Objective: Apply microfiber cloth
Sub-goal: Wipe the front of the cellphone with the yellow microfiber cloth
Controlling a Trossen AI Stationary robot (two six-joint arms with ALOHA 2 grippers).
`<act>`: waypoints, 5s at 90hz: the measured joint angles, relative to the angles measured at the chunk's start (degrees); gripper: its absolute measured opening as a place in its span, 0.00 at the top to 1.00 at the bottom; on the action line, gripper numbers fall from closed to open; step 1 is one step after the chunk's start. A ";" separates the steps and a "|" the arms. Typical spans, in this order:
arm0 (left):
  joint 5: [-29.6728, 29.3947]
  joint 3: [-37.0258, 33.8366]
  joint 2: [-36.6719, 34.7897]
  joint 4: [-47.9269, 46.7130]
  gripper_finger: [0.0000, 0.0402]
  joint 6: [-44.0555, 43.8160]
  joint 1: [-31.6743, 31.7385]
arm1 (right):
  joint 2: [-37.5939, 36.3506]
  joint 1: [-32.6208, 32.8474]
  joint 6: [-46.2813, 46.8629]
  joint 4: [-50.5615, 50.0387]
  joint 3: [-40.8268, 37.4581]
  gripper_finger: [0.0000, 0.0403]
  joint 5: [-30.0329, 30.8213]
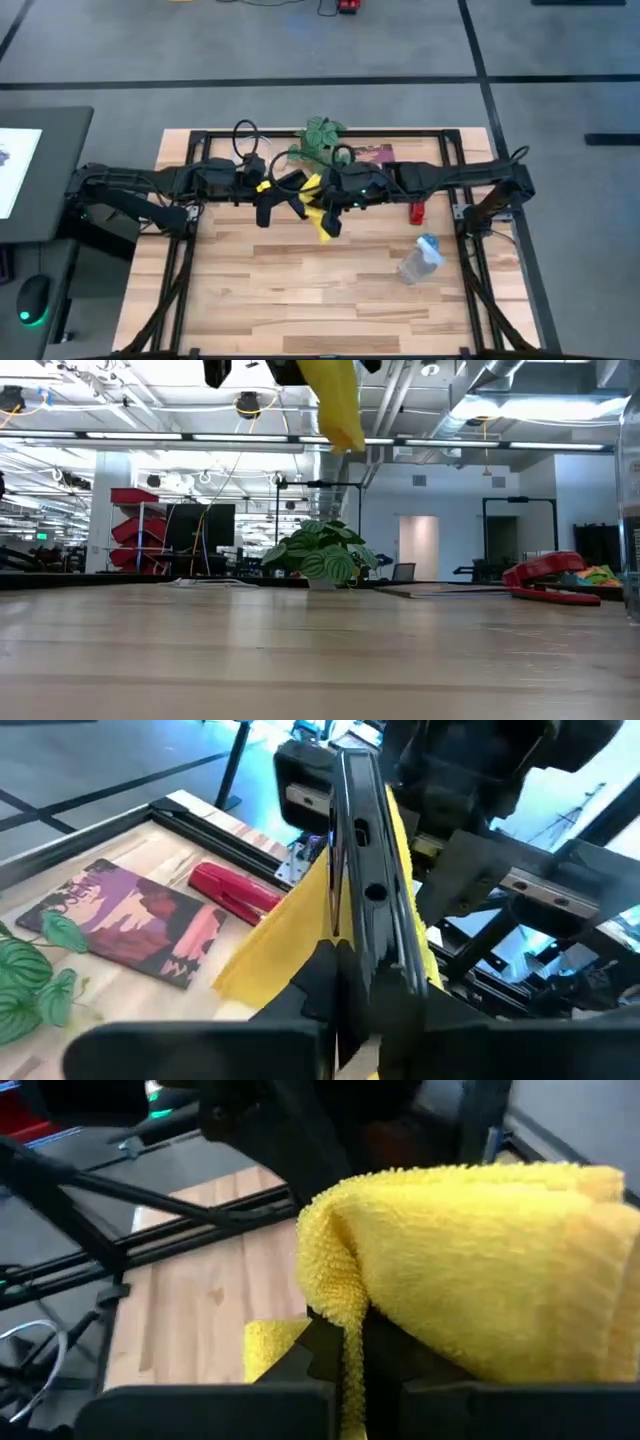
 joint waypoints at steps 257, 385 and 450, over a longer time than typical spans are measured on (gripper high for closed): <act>2.51 0.03 1.66 -7.14 0.97 1.07 -1.31 | 1.90 3.28 -13.53 3.49 -0.15 1.00 8.65; -0.94 0.35 1.45 4.94 0.97 -4.57 -0.46 | 2.49 7.17 -9.15 8.10 -2.24 1.00 5.89; -0.06 0.00 1.33 7.36 0.97 -2.21 -1.50 | 4.50 4.33 -2.12 18.48 -1.97 1.00 8.02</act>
